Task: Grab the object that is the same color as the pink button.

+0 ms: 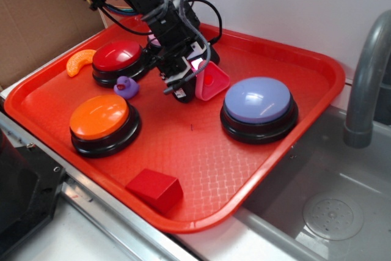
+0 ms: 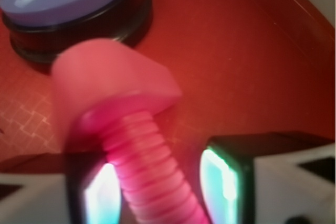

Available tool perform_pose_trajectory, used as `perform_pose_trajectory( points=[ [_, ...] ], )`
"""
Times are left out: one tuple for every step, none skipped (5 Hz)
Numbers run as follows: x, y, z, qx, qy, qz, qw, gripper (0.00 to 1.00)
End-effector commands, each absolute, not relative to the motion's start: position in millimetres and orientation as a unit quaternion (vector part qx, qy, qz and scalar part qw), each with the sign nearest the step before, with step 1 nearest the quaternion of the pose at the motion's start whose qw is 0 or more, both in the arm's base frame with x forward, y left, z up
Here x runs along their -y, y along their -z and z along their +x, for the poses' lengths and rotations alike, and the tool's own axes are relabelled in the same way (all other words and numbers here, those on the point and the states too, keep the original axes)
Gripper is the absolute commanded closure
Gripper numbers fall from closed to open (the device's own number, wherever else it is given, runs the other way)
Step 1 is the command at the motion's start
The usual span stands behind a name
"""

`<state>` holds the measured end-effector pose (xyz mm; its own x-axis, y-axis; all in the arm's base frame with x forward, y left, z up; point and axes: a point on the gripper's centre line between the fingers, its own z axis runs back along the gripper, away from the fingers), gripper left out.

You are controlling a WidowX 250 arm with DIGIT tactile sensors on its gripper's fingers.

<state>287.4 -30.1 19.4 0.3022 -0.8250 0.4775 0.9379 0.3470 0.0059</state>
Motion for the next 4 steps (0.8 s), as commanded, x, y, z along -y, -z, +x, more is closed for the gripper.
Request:
perform_pose_trajectory(
  points=[
    [31,-54,280,0.22,0.535,-0.089,0.811,1.0],
    [28,-86,281,0.201,0.45,-0.067,0.867,1.0],
    [27,-107,283,0.117,0.343,-0.046,0.931,1.0],
    [23,-127,271,0.089,0.229,0.009,0.969,1.0]
  ],
)
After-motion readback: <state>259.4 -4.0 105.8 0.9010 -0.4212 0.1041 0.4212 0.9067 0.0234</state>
